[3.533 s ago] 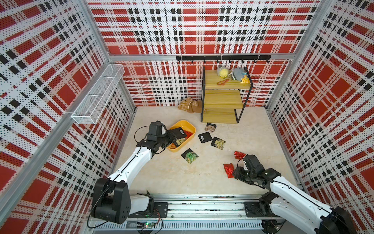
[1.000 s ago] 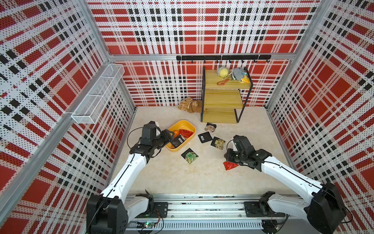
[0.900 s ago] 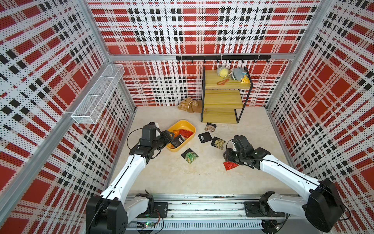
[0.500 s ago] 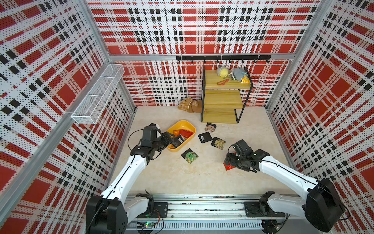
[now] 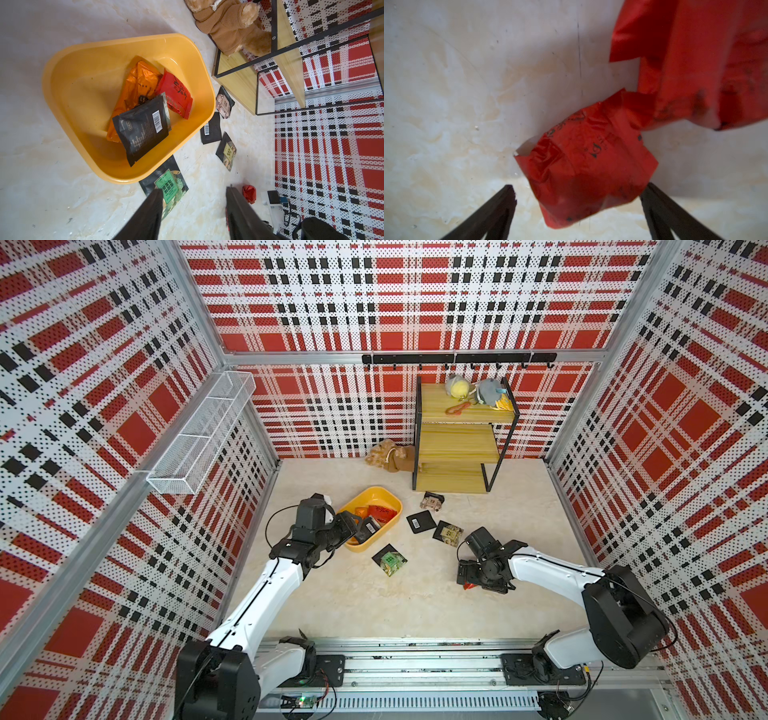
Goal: Put the tea bags into the storage box
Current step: Pick up the tea bag from the center of the board.
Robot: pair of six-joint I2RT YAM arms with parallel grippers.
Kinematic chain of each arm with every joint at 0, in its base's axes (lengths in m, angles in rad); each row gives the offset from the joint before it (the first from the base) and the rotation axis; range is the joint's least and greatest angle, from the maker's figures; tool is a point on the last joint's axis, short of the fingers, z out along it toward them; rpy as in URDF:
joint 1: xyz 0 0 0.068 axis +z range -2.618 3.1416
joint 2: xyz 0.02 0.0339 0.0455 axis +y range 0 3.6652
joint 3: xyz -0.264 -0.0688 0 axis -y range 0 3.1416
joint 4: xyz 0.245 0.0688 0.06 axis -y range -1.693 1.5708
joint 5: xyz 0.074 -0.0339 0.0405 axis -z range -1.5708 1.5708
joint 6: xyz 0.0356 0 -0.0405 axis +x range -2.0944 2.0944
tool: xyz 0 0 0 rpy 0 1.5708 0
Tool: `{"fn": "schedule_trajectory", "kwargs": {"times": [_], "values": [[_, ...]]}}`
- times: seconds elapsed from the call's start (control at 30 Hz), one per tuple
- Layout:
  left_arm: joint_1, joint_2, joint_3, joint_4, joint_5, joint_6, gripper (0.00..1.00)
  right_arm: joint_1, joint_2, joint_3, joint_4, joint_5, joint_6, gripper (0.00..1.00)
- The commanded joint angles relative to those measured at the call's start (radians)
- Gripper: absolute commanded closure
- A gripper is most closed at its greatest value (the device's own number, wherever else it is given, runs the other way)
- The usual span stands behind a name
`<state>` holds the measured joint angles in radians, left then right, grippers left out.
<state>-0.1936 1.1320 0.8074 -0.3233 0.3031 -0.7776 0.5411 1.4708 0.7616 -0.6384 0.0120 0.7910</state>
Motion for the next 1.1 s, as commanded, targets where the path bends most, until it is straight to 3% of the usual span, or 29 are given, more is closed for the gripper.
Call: {"fn": "schedule_trajectory", "kwargs": {"times": [0.0, 0.37, 0.57, 0.7, 0.83, 0.9, 1.07], "values": [[-0.008, -0.018, -0.016, 0.003, -0.010, -0.002, 0.44, -0.006, 0.023, 0.043, 0.026, 0.009, -0.033, 0.06], [-0.046, -0.015, -0.036, -0.010, -0.047, 0.006, 0.44, -0.006, 0.061, 0.069, 0.029, -0.012, -0.062, 0.42], [-0.046, -0.013, -0.034, -0.011, -0.045, 0.015, 0.44, 0.010, 0.030, 0.127, 0.001, -0.012, -0.061, 0.44], [-0.045, -0.018, -0.050, -0.013, -0.045, 0.016, 0.44, 0.016, 0.022, 0.163, -0.011, -0.016, -0.063, 0.56], [-0.042, -0.033, -0.068, -0.013, -0.044, 0.015, 0.45, 0.014, 0.032, 0.165, -0.010, -0.011, -0.067, 0.60], [-0.037, -0.038, -0.074, -0.014, -0.041, 0.015, 0.45, 0.014, 0.047, 0.165, -0.002, -0.020, -0.071, 0.70], [-0.031, -0.048, -0.077, -0.022, -0.038, 0.018, 0.45, 0.019, 0.054, 0.186, -0.003, -0.030, -0.067, 0.69]]}}
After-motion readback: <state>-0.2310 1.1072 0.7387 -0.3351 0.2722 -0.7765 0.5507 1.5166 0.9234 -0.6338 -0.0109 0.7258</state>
